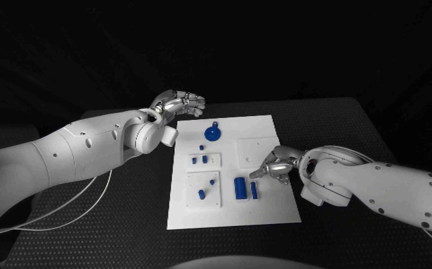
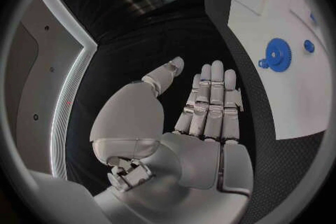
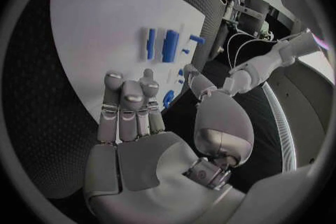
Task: Assemble the parts on the task board
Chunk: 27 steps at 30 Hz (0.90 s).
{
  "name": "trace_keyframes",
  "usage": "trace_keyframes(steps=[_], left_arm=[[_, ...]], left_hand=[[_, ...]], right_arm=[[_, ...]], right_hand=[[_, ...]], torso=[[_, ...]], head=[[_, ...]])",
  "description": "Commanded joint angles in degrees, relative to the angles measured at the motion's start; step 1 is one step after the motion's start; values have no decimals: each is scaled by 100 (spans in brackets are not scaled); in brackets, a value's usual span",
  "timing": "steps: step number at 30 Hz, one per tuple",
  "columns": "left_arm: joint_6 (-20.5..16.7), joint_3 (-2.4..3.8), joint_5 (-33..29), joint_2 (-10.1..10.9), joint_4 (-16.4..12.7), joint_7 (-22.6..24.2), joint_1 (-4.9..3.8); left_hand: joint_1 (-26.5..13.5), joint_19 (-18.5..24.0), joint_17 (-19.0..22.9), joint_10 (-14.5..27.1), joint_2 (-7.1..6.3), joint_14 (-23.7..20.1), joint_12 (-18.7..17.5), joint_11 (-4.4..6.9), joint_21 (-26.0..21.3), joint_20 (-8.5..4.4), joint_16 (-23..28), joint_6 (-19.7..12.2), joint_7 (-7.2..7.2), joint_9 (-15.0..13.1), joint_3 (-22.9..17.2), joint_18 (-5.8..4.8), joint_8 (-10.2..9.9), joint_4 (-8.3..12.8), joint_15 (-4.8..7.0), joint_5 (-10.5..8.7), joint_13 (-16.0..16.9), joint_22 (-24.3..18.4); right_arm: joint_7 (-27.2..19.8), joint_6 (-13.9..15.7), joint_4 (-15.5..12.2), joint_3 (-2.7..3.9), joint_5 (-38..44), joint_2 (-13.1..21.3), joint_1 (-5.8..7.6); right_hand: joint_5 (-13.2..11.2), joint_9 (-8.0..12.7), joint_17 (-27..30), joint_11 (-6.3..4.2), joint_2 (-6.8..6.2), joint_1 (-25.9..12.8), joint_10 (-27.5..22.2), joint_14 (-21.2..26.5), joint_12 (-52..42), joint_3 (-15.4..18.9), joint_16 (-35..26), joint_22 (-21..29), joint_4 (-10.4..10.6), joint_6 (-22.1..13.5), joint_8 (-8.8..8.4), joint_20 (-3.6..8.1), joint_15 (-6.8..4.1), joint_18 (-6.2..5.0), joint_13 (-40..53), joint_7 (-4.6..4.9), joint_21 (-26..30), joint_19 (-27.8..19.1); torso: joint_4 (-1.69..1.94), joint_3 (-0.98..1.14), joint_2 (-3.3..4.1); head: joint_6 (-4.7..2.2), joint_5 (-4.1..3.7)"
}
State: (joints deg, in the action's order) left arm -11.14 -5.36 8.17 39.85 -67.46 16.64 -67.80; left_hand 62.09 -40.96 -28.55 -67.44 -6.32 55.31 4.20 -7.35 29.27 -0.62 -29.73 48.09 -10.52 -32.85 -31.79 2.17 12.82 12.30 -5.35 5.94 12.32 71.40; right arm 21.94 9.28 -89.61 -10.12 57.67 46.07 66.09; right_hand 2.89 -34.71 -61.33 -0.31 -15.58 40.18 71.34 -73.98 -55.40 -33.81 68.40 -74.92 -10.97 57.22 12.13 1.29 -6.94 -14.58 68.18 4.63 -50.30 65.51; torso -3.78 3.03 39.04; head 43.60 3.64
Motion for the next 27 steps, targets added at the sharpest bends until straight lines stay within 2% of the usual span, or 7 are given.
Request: trace_keyframes(steps=[1,5,13,21,25,26,27], left_arm=[[127,4,-34,-48,80,110,-5],[166,5,-107,-38,179,140,-16],[348,7,-390,-167,741,252,-234],[439,10,-812,-302,1153,418,-262],[515,11,-905,-408,1327,452,-260],[304,8,-623,-362,1287,256,-256],[298,8,-623,-361,1281,257,-254]], left_hand=[[-44,-18,-10,26,7,30,17,12,-29,32,30,-15,3,4,5,27,32,-38,-6,-23,-8,7],[-49,-17,-17,15,12,28,23,17,-33,31,38,-5,8,2,7,27,40,-43,-6,-26,-6,12],[-67,61,-10,15,2,-164,16,32,-99,70,238,18,49,5,27,12,71,-53,-56,-106,-18,47],[-137,825,180,735,-51,-1130,-59,20,-622,291,953,-288,143,119,87,-214,-51,-107,-260,-272,-281,-12],[-146,948,221,956,-75,-1287,-51,44,-739,339,1076,-372,188,152,112,-217,-68,-159,-278,-277,-413,-1],[-1932,4096,2855,2675,632,-5531,-420,735,-2927,62,2973,-4809,1052,3285,3179,-217,-1282,-1230,535,-594,-1232,-2147],[-1974,4096,2855,2720,632,-5531,-420,735,-2927,62,2973,-4809,1052,3285,3179,-217,-1282,-1230,535,-594,-1232,-2190]], right_arm=[[-1610,318,428,31,-1323,-76,141],[-2371,315,1193,245,-2145,-323,190],[-3232,191,2960,691,-3232,-1060,256],[-3605,-49,3934,962,-4185,-1475,252],[-3672,-137,4095,1033,-4229,-1529,248],[-3322,110,4057,1024,-3793,-1513,256],[-3324,115,4052,1024,-3796,-1511,255]], right_hand=[[114,-42,-23,-1,347,-22,-132,77,-37,299,-26,-22,-218,-211,1,26,57,-42,8,154,57,-130],[322,-63,-22,14,836,73,-236,168,-30,616,-69,-28,-564,-251,-3,-2,59,-42,-27,172,103,-221],[431,-48,360,157,955,500,-1000,934,613,742,-792,141,-514,-408,-72,-315,224,76,-514,300,706,-1042],[406,40,2143,887,978,684,-2232,2724,3313,455,-3685,1027,-542,-906,-228,-1030,1458,645,-3332,565,2637,-3402],[436,146,2760,909,1076,723,-2143,2930,4077,486,-4486,1290,-541,-995,-207,-1199,1633,675,-4449,467,3031,-3776],[-289,3471,6133,31,1558,-4018,-7134,7398,5540,3381,-6840,3126,1097,-5722,-1213,-129,694,1458,-6818,-463,5030,-6551],[-289,3471,6133,31,1558,-4018,-7134,7398,5540,3381,-6840,3196,1097,-5722,-1213,-129,694,1458,-6818,-463,5030,-6551]], torso=[[-35,-23,-48],[-56,-50,-110],[-109,-52,-230],[-89,-13,-345],[-74,4,-366],[-91,-18,-330],[-88,-20,-333]], head=[[-164,-11],[-444,-41],[-1058,-59],[-1374,-45],[-1422,-46],[-1376,-46],[-1373,-48]])
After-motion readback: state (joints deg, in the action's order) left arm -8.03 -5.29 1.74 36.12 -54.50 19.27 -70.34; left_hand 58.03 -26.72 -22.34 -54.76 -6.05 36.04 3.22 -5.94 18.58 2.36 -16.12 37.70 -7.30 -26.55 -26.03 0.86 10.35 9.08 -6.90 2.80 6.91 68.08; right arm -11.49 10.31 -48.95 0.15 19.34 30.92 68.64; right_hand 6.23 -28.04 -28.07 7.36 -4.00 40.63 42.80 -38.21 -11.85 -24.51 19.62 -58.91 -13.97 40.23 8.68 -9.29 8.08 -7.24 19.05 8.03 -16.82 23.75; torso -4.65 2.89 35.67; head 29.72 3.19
